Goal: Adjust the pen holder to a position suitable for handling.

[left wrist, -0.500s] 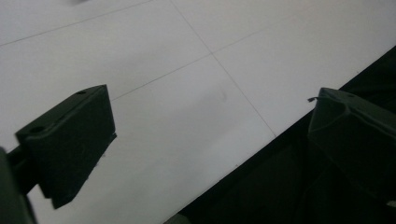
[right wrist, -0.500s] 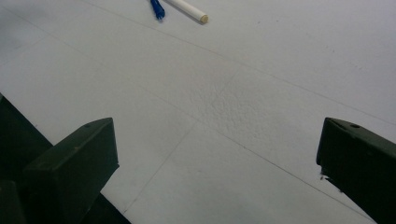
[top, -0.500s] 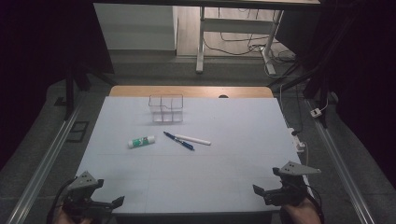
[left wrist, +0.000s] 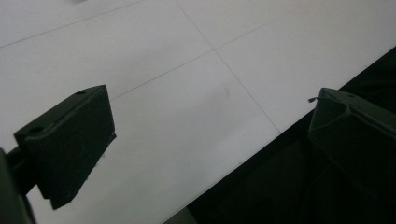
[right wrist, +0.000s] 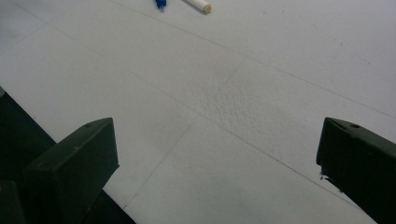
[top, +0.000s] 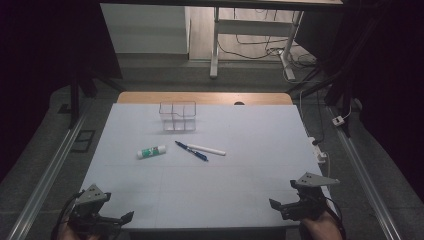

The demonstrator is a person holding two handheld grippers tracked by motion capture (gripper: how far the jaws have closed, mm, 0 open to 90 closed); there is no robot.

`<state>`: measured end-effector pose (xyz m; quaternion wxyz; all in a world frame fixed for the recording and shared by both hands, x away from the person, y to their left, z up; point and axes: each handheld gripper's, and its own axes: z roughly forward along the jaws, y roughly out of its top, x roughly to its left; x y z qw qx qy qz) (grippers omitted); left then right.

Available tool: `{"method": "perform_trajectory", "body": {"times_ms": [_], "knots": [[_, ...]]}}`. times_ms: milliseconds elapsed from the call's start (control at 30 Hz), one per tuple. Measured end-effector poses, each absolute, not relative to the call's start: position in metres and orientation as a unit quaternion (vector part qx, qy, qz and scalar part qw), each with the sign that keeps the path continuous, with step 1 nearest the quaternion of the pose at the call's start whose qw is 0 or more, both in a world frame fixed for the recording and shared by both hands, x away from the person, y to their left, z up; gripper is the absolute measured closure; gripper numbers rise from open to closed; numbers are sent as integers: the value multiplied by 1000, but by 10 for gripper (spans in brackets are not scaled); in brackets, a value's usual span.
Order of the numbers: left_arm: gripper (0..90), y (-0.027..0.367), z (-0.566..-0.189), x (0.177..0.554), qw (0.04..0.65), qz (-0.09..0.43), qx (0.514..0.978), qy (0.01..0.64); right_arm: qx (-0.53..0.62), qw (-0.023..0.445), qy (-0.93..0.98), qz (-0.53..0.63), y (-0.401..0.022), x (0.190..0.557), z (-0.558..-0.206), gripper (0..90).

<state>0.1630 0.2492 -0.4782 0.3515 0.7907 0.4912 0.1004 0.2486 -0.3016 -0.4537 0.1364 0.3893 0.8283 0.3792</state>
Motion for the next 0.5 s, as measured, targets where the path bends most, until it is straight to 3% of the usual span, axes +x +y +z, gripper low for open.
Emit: {"method": "perform_trajectory", "body": {"times_ms": [500], "knots": [[7, 247, -478, 162, 341, 109, 795, 490, 374, 136, 841, 367, -297, 249, -454, 0]]}}
